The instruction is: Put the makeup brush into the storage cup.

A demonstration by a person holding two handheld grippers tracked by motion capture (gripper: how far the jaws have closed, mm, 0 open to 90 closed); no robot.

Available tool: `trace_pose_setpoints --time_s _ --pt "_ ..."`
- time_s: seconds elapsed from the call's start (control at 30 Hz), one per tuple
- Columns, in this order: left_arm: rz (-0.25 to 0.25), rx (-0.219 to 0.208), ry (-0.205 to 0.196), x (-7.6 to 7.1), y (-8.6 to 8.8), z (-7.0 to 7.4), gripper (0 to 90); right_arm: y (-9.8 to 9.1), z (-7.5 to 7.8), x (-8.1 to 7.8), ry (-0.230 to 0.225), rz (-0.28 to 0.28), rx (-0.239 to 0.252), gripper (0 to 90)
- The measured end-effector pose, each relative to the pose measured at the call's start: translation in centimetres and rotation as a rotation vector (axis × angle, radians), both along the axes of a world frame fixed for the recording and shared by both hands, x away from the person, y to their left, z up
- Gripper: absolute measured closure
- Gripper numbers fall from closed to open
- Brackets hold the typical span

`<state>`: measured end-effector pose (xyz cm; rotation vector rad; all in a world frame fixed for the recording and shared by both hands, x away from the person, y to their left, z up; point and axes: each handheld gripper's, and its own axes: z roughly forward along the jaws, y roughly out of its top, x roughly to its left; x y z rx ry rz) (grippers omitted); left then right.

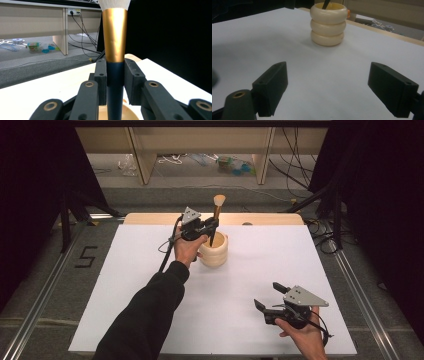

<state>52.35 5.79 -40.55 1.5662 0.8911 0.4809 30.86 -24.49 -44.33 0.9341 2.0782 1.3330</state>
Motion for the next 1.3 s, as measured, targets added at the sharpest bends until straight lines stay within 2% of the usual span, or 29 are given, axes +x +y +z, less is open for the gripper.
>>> trace_pose_setpoints --time_s 0.03,0.07,0.53,0.77,0.87,0.93,1.13,1.2,1.23,1.3 --pt "0.001 0.000 0.001 0.0 0.1 -0.1 74.1 0.0 0.0 -0.1 0.017 0.003 0.006 17.1" --pt "0.003 0.001 0.004 0.0 0.1 -0.1 74.1 0.0 0.0 0.0 0.001 0.001 0.000 17.1" --pt "-0.001 0.015 0.019 -0.1 0.4 -1.2 74.1 0.0 0.0 0.0 0.006 0.003 -0.004 17.1" --pt "0.001 0.008 0.036 -0.2 0.2 -1.7 74.0 0.0 0.0 0.0 0.006 0.003 -0.005 17.1" --pt "-0.002 0.020 0.036 -0.2 0.2 -2.0 74.0 0.0 0.0 0.0 0.006 0.005 -0.003 17.1" --pt "-0.003 0.017 0.046 -0.1 0.1 -2.1 74.0 0.0 0.0 0.0 0.003 0.004 0.001 17.1" --pt "-0.019 0.041 0.059 -0.2 0.1 -2.3 73.9 0.0 0.0 0.0 0.003 0.004 0.001 17.1" --pt "-0.024 0.048 0.077 -0.2 0.0 -2.4 73.8 0.1 -0.1 0.1 -0.008 0.007 0.016 17.1" --pt "-0.029 0.046 0.089 -0.2 0.1 -2.4 73.6 0.0 0.0 0.0 0.005 0.005 0.002 17.1" --pt "-0.026 0.044 0.082 -0.2 0.2 -2.3 69.3 0.0 0.0 0.0 0.002 0.003 -0.002 17.1"
